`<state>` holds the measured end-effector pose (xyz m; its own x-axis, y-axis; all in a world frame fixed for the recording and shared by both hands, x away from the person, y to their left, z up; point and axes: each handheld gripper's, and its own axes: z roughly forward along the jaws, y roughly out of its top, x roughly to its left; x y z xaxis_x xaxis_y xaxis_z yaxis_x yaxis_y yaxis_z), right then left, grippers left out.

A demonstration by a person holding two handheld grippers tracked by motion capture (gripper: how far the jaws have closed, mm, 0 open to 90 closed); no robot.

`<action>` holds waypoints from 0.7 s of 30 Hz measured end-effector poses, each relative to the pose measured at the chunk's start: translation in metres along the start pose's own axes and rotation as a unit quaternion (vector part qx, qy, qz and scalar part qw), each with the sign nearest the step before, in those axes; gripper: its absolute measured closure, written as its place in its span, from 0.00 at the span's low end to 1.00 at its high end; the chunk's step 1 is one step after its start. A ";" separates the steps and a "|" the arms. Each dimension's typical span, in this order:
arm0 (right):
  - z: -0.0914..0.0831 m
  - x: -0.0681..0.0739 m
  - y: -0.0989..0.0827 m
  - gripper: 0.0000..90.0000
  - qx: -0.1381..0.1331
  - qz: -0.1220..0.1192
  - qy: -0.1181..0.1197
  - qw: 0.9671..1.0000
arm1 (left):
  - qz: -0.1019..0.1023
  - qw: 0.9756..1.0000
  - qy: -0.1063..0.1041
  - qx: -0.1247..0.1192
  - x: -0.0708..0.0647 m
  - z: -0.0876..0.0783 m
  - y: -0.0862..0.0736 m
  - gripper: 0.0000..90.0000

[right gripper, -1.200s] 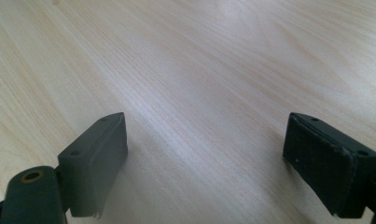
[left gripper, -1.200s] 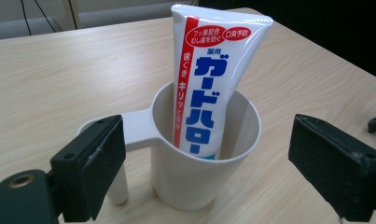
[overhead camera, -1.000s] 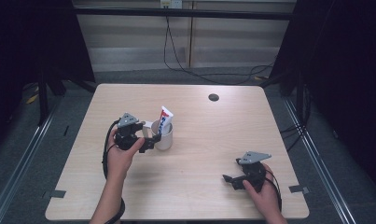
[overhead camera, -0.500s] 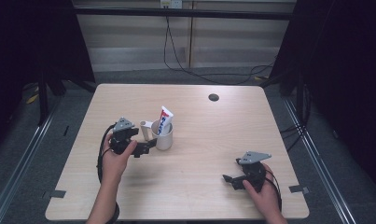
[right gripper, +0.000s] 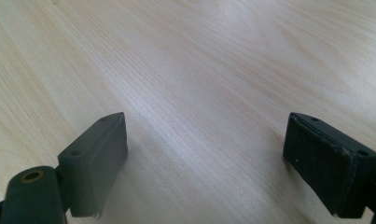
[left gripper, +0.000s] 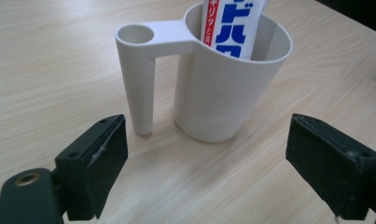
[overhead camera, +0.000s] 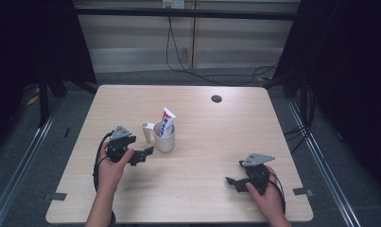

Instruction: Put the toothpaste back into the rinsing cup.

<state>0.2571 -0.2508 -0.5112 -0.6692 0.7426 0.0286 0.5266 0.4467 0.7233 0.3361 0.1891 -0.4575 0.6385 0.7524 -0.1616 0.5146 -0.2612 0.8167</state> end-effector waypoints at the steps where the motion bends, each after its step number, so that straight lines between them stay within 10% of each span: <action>1: 0.000 0.000 0.000 0.15 0.000 0.000 0.000 1.000 | 0.002 1.000 0.000 0.002 0.001 0.000 -0.001 0.14; 21: 0.000 0.000 0.000 0.15 0.000 -0.001 0.000 1.000 | 0.002 1.000 0.009 0.022 0.005 0.001 -0.029 0.16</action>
<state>0.2572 -0.2509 -0.5113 -0.6699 0.7420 0.0278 0.5256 0.4474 0.7236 0.3248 0.1996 -0.4820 0.6310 0.7615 -0.1482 0.5363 -0.2902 0.7926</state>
